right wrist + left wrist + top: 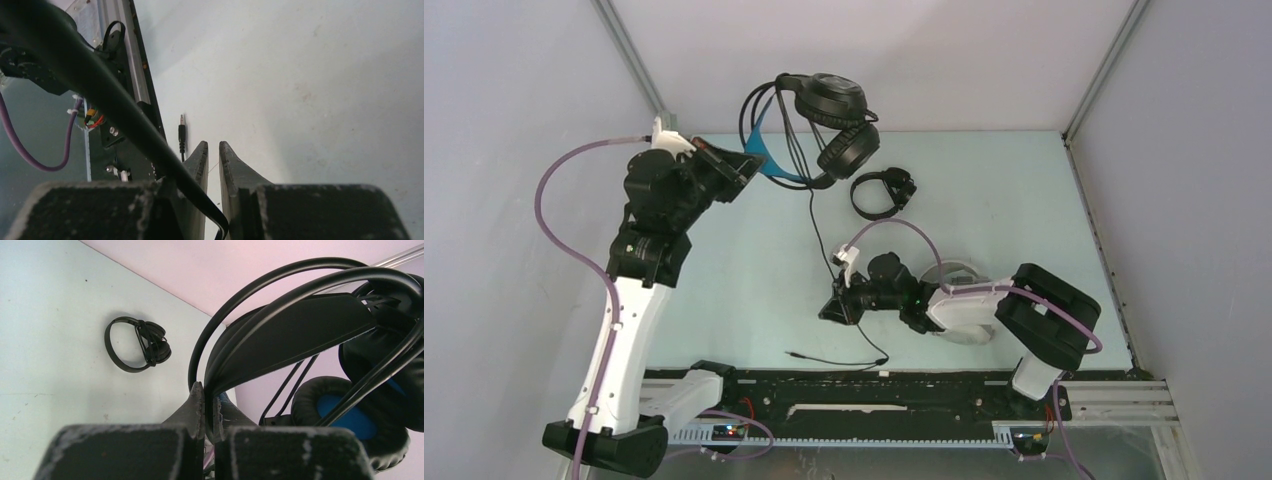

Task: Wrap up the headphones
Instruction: Wrap the headphones cable around the headphones.

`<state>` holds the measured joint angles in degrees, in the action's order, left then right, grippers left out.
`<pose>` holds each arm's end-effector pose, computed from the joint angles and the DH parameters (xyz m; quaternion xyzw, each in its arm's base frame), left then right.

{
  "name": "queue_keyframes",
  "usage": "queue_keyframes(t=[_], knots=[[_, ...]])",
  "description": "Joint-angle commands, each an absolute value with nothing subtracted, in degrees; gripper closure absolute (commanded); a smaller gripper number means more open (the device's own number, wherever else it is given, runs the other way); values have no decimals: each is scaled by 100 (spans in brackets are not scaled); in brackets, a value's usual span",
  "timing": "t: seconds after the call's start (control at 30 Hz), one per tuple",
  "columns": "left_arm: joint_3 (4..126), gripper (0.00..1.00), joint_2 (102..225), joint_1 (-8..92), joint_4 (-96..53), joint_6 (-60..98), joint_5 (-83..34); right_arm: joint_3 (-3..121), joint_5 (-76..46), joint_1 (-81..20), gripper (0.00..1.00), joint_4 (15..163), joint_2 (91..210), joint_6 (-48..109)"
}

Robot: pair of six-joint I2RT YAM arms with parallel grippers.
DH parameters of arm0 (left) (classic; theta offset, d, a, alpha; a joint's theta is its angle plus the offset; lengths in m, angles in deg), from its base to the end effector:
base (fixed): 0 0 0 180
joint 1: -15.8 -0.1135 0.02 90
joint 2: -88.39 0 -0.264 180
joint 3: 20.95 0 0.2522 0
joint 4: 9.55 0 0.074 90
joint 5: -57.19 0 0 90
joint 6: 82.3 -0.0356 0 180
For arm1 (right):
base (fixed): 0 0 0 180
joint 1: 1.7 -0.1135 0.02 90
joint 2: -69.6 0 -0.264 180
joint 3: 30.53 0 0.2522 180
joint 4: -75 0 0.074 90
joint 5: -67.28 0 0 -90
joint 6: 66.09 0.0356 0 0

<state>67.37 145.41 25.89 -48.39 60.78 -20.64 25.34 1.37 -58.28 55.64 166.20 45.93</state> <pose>0.1952 -0.0424 0.4517 -0.2090 0.7214 -0.4112 0.5165 0.1755 0.2923 0.1724 -0.3523 0.7364 0.4826 0.3175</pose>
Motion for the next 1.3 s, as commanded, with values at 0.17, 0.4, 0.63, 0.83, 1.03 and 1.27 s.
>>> queue_keyframes(t=[0.17,0.4,0.63,0.83,1.03,1.27], knots=[[7622,100,14568,2330,-4702,5921,-2094,1682,-185,-5910,86,4661,16585,4667],[7902,100,14614,2072,-4859,5912,-1842,1439,-93,-5704,100,4346,16792,4777],[8065,100,14693,1972,-5067,5650,-1298,1435,174,-5123,100,3874,17045,5049],[8249,100,14925,1959,-5864,4408,-203,1508,106,-4457,100,4099,16691,5171],[8046,100,14825,1969,-6063,3787,742,1961,364,-3611,100,4793,16597,5248],[8057,100,14765,1967,-7145,2503,619,2692,530,-3324,100,5706,16299,5017]])
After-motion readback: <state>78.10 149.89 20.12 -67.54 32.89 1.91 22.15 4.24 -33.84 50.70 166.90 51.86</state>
